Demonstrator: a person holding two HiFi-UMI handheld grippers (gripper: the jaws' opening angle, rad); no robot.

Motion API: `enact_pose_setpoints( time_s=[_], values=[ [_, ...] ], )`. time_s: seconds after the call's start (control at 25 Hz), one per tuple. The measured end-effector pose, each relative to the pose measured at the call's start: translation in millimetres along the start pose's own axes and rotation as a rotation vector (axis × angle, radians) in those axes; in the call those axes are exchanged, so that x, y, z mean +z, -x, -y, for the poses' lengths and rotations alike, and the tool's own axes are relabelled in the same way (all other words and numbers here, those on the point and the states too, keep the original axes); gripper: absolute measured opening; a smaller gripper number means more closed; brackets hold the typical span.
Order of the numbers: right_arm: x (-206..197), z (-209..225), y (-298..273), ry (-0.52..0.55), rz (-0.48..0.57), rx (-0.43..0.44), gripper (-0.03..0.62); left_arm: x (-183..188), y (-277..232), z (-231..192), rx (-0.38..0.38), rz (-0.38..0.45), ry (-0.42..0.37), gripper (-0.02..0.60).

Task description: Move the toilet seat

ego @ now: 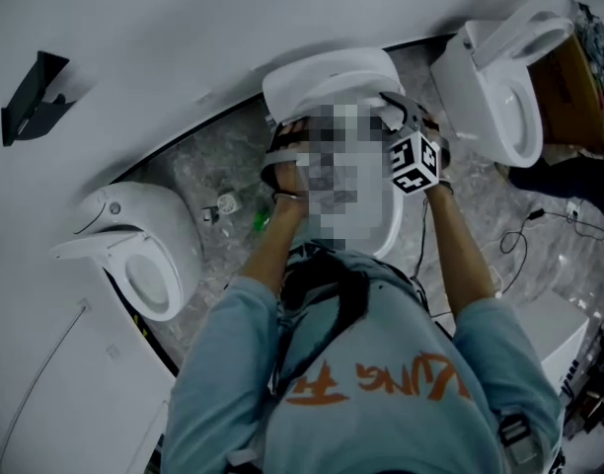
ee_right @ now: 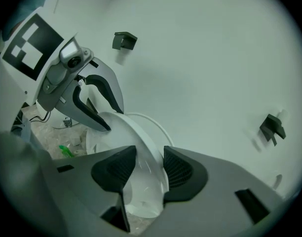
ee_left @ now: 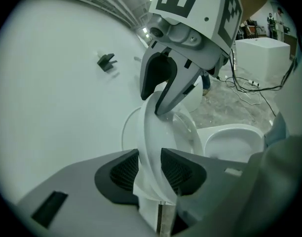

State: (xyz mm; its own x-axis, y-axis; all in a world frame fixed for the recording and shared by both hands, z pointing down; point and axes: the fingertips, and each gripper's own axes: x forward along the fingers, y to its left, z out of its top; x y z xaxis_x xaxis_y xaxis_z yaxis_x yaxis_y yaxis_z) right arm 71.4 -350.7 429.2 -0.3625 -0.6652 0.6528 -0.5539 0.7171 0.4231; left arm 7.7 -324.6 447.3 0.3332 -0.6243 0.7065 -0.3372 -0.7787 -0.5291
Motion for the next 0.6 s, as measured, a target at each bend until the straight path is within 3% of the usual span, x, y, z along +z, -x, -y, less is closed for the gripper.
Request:
enact_pose_setpoints(
  time_s=[0.6],
  values=[
    [10.1,23.1,-41.3,-0.036,-0.018,0.017,0.170,-11.7,-36.6,-26.8,0.027,0.029,0.069,0.167]
  ],
)
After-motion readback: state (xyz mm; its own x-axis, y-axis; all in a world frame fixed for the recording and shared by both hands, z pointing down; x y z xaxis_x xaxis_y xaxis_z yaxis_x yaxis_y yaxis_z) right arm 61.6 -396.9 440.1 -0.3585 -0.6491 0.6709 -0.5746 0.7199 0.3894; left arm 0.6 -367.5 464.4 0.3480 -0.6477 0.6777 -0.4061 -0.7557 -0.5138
